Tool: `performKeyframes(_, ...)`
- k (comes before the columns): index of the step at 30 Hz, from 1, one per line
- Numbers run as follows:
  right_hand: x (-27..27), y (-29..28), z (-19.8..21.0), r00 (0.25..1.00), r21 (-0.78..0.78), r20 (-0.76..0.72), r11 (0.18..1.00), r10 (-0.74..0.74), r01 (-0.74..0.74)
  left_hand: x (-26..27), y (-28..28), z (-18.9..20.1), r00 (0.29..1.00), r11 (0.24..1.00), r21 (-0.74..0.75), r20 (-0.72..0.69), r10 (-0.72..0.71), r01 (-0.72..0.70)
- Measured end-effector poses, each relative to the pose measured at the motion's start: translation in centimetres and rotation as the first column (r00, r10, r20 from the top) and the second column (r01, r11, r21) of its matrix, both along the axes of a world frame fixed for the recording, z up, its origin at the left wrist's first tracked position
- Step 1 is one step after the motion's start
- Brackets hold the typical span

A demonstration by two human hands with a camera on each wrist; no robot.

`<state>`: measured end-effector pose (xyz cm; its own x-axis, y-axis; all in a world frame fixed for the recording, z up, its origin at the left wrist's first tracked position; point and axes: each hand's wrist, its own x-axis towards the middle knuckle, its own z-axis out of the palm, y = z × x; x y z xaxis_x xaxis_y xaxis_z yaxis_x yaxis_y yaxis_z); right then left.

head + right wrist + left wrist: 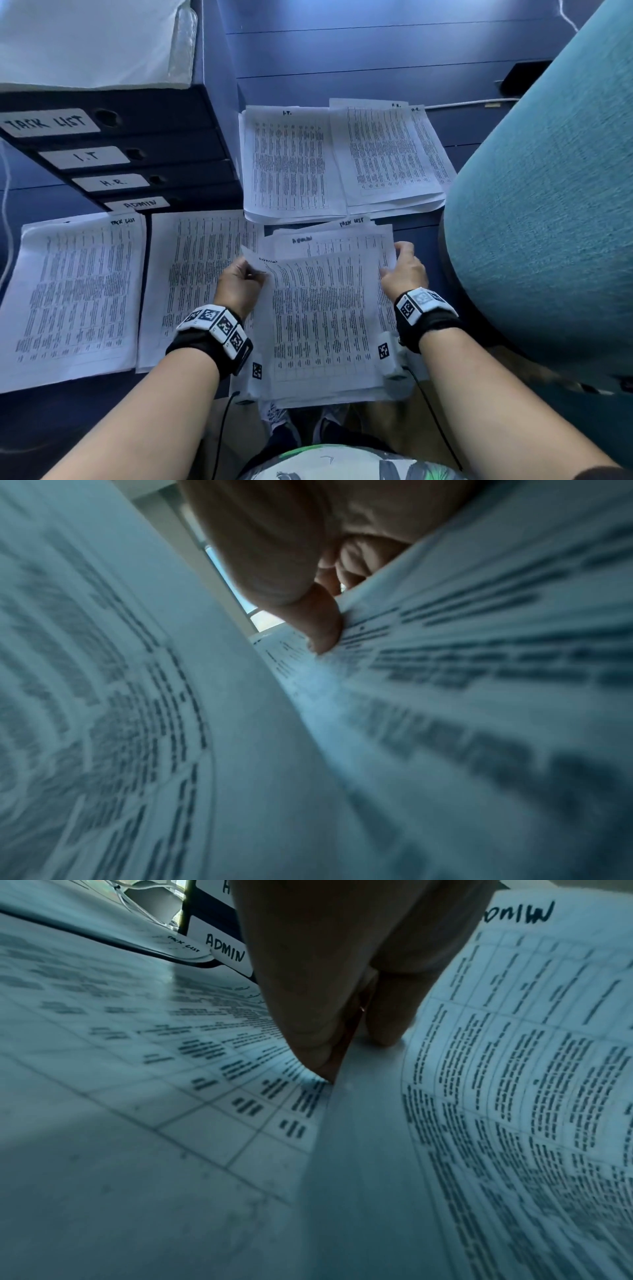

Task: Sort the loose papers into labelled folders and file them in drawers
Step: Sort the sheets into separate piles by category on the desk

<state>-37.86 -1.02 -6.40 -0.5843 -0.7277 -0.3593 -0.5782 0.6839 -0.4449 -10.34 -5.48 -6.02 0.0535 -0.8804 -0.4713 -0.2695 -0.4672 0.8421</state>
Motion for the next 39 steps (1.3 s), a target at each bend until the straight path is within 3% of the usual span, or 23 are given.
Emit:
performKeyframes(3, -0.2, 0.0, 0.3, 0.992, -0.137, 0.076, 0.985, -0.097, 0.107, -0.1, 0.4, 0.6, 0.994, 0.999, 0.03, -0.101, 0.045, -0.042)
performKeyframes(5, -0.3, 0.2, 0.6, 0.998, -0.24, 0.052, 0.97, -0.036, 0.047, 0.0, 0.4, 0.4, 0.988, 0.998, 0.031, -0.143, 0.064, -0.06)
performKeyframes(7, -0.3, 0.4, 0.5, 0.984, -0.324, 0.175, 0.945, 0.011, 0.047, 0.1, 0.2, 0.2, 0.988, 0.997, 0.005, -0.138, 0.071, -0.071)
performKeyframes(10, 0.5, 1.0, 1.2, 0.821, -0.327, 0.566, 0.933, 0.069, 0.147, 0.0, 0.5, 0.1, 0.983, 0.998, -0.002, -0.174, 0.064, -0.065)
performKeyframes(12, 1.0, 1.3, 1.5, 0.733, -0.336, 0.666, 0.934, 0.142, 0.124, 0.0, 0.8, 0.4, 0.978, 0.996, -0.016, -0.193, 0.084, -0.089)
performKeyframes(14, 1.1, 1.4, 1.6, 0.808, -0.345, 0.567, 0.937, 0.16, 0.057, 0.4, 0.9, 0.2, 0.978, 0.994, -0.027, -0.185, 0.101, -0.107)
performKeyframes(16, 0.8, 1.3, 1.5, 0.956, -0.285, 0.263, 0.957, 0.132, -0.054, 0.6, 0.9, 0.2, 0.989, 0.996, -0.055, -0.136, 0.064, -0.072)
performKeyframes(17, 0.7, 1.3, 1.4, 0.986, -0.224, 0.125, 0.971, 0.109, -0.079, 0.5, 1.0, 0.3, 0.99, 0.996, -0.061, -0.129, 0.056, -0.064)
performKeyframes(19, 0.5, 1.3, 1.0, 0.997, -0.097, 0.023, 0.992, 0.078, -0.075, 0.2, 1.3, 0.3, 0.967, 0.993, -0.05, -0.238, 0.09, -0.105)
performKeyframes(22, 0.7, 1.3, 0.6, 0.996, 0.023, 0.023, 0.996, 0.082, -0.083, 0.0, 1.9, 0.4, 0.952, 0.994, -0.08, -0.302, 0.048, -0.076)
performKeyframes(27, 0.0, 1.0, 0.0, 0.998, -0.018, 0.039, 0.999, 0.045, -0.044, 0.0, 2.1, 0.4, 0.962, 0.998, -0.068, -0.274, 0.0, -0.019)
performKeyframes(31, -0.3, 1.2, 0.7, 1.0, -0.062, 0.002, 0.998, -0.012, 0.012, 0.1, 1.9, -0.1, 0.939, 0.994, -0.092, -0.345, 0.017, -0.051)
performKeyframes(33, -0.5, 1.4, 0.9, 1.0, -0.112, 0.005, 0.993, -0.02, 0.021, -0.2, 1.8, 0.2, 0.923, 0.992, -0.104, -0.384, 0.02, -0.064)
performKeyframes(36, -1.0, 1.4, 0.9, 1.0, -0.306, -0.024, 0.952, 0.016, -0.023, -0.5, 1.8, 0.6, 0.917, 0.991, -0.107, -0.399, 0.025, -0.073)
performKeyframes(39, -0.7, 1.1, 1.4, 0.988, -0.416, 0.153, 0.908, 0.023, 0.043, -0.5, 1.7, 0.3, 0.916, 0.992, -0.09, -0.397, 0.047, -0.09)
